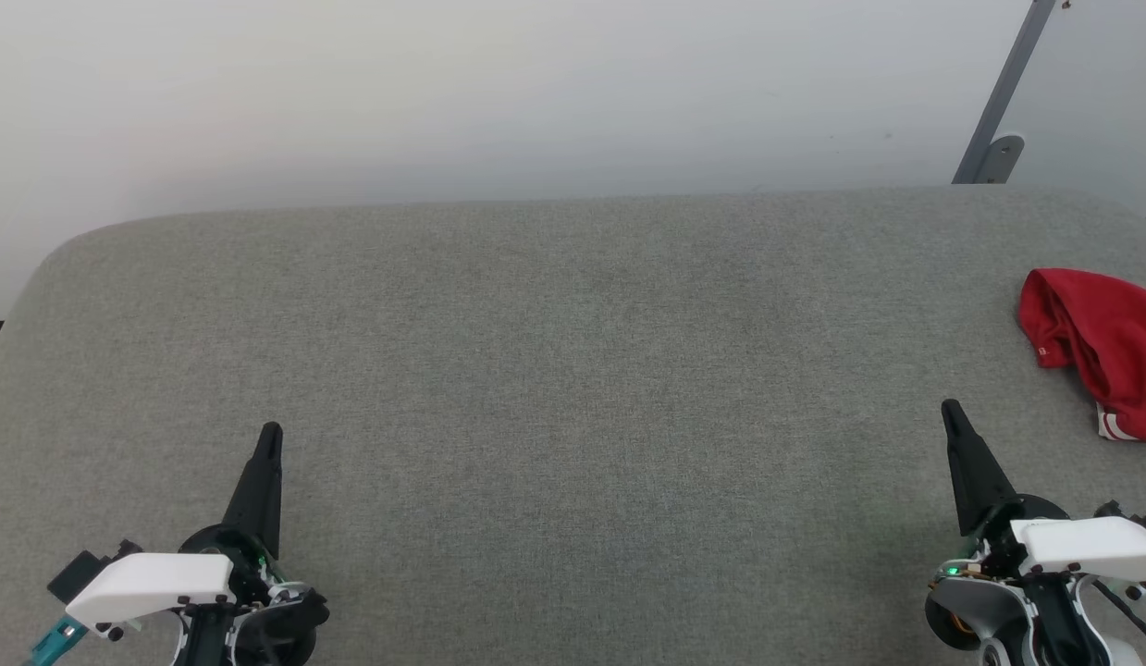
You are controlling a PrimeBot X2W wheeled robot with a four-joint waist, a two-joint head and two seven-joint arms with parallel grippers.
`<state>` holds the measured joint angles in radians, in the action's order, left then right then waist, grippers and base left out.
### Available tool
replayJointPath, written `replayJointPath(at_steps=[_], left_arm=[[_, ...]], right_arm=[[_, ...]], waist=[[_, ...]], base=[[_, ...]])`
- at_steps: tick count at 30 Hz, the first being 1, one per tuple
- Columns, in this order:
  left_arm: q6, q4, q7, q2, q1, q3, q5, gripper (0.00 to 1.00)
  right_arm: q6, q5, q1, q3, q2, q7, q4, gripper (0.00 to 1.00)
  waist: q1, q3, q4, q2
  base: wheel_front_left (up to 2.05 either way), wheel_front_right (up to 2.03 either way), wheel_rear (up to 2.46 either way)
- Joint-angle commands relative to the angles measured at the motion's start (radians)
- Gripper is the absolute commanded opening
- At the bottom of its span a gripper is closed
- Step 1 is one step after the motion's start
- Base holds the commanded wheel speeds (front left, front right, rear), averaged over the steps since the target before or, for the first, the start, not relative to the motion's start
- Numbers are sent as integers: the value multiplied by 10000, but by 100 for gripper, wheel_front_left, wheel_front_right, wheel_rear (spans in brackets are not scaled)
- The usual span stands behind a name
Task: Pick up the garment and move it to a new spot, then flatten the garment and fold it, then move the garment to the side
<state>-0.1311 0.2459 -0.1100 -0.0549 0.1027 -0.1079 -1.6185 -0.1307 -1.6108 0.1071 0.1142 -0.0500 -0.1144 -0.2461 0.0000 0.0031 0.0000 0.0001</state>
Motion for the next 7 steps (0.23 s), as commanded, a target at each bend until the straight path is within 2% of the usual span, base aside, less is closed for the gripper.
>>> replayJointPath(at_steps=[1, 7], left_arm=[[6, -4, -38, 17, 122, -34, 35, 0], [6, -4, -43, 20, 122, -40, 36, 0]], right_arm=[[0, -40, 42, -1, 14, -13, -3, 0], [0, -40, 42, -3, 14, -13, -3, 0]], waist=[[0, 0, 0, -1], [0, 0, 0, -1]], base=[[0, 0, 0], [0, 0, 0]])
